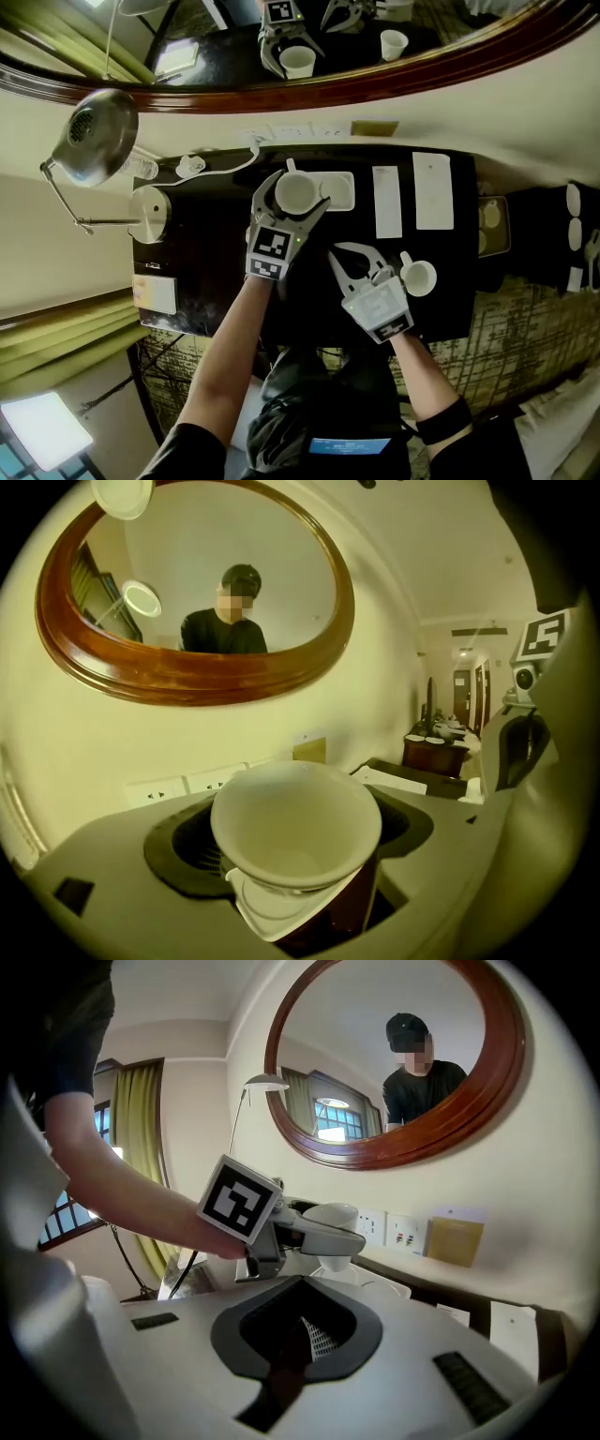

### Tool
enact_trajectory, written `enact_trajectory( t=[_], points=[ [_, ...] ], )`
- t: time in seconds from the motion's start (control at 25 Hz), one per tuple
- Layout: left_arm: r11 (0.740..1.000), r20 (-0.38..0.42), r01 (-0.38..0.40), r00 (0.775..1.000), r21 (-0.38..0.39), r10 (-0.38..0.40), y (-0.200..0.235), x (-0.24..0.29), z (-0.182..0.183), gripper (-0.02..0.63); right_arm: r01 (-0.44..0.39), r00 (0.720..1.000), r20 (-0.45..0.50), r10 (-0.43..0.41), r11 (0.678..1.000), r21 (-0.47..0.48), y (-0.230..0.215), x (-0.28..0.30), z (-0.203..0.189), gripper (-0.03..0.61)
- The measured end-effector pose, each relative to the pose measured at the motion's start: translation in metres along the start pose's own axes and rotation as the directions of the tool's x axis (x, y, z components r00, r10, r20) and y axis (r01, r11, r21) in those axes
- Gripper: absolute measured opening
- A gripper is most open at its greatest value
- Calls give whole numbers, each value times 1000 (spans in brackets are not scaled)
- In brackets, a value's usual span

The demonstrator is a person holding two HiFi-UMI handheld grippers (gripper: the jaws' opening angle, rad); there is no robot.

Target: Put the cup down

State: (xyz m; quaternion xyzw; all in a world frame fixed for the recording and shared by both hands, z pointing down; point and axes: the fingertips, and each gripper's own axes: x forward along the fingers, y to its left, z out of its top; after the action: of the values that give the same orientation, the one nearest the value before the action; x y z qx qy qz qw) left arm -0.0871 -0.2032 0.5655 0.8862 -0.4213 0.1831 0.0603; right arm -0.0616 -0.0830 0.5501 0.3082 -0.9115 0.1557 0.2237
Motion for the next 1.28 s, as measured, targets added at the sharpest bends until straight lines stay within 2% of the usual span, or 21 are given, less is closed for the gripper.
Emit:
enact_trajectory(
  t=[0.16, 0.48, 0.8, 0.92, 1.08, 1.2, 1.28],
  points=[
    [1000, -7, 31, 999, 1, -31, 10, 10, -15, 420, -19, 1000, -4, 19, 1000, 16, 10, 27, -5, 5],
    [997, 13, 70, 997, -13, -70, 15, 25, -32, 420, -4, 1000, -28, 6, 998, 59, 13, 54, -30, 5],
    [997, 19, 76, 997, -17, -75, 19, 34, -44, 422, 25, 999, -42, -21, 996, 90, 2, 55, -45, 5],
    [997, 15, 52, 999, -55, -51, 20, 31, -40, 422, 33, 998, -47, -28, 995, 95, -3, 56, -48, 5],
    [997, 24, 44, 999, -68, -43, 19, 31, -39, 425, 43, 998, -51, -38, 994, 101, -7, 52, -50, 5],
    [996, 22, 34, 999, -79, -32, 20, 31, -40, 439, 47, 998, -48, -43, 994, 100, -10, 49, -48, 5],
    [996, 9, 38, 999, -75, -38, 18, 32, -43, 483, 51, 998, -47, -46, 994, 98, -11, 48, -48, 5]
  ],
)
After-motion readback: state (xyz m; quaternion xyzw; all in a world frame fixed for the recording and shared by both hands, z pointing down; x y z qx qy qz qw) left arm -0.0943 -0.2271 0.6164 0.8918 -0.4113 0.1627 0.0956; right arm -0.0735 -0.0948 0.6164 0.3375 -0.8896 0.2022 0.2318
